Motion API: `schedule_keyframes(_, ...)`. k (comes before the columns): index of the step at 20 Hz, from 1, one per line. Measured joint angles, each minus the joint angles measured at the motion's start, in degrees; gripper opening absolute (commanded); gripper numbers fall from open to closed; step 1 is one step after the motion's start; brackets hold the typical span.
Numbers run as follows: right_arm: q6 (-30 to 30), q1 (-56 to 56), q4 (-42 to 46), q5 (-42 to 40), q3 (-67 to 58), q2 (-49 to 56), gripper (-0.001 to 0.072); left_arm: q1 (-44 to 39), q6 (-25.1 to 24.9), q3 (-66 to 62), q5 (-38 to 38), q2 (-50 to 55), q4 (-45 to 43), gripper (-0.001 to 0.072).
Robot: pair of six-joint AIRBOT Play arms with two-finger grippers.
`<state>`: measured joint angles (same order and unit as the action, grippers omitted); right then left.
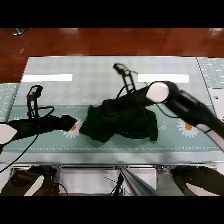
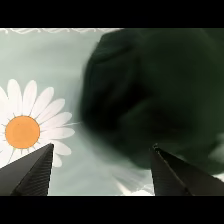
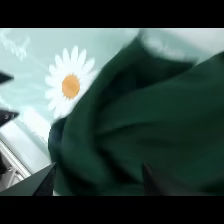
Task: Fold the shirts.
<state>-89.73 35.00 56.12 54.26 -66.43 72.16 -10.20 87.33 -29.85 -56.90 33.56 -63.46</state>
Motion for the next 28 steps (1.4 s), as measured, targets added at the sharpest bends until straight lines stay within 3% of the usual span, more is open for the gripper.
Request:
schedule_keyframes(5,-1.5,-21.9,15.8,12.6,-1.7,-12.5,0.0617,8.5,-1.3,-1.7,-7.3,0.1,-5.4,0.0703)
schedule_keyframes(7,-5.6,-32.7,24.3,15.6,3.1,-19.9,0.0616,11.6,-2.1,0.8,-9.7,0.4,-2.8,0.0703)
schedule_keyframes(9,-8.6,-42.4,27.4,16.4,11.1,-27.3,0.0616,13.3,-4.1,4.9,-9.9,0.9,2.8,0.0703)
schedule_keyframes(12,-7.4,-51.9,21.4,16.3,25.0,-36.3,0.0616,14.5,-11.3,11.5,-8.0,3.4,16.4,0.0703)
schedule_keyframes(17,-2.2,-56.8,9.3,15.6,39.0,-41.7,0.0616,14.5,-26.6,15.2,-7.3,10.2,37.1,0.0703)
schedule_keyframes(23,0.4,-57.8,5.4,15.4,43.0,-42.9,0.0616,7.0,-33.2,12.6,-7.0,22.2,43.5,0.0695)
schedule_keyframes(24,0.5,-57.9,5.1,15.3,43.2,-42.9,0.0616,5.8,-33.6,11.2,-6.6,24.4,44.0,0.0601)
schedule_keyframes(25,0.7,-57.9,4.9,15.4,43.3,-43.0,0.0616,4.5,-33.9,9.6,-6.3,26.8,44.2,0.0419)
schedule_keyframes(26,0.8,-57.9,4.9,15.3,43.4,-43.0,0.0616,3.4,-34.1,7.8,-6.2,29.2,44.4,0.0159)
schedule_keyframes(27,0.9,-57.9,4.9,15.4,43.5,-43.0,0.0616,2.4,-34.3,6.2,-6.0,31.2,44.5,0.0018)
schedule_keyframes(28,0.9,-58.0,5.1,15.4,43.6,-43.0,0.0616,1.6,-34.5,4.6,-6.1,33.1,44.5,0.0018)
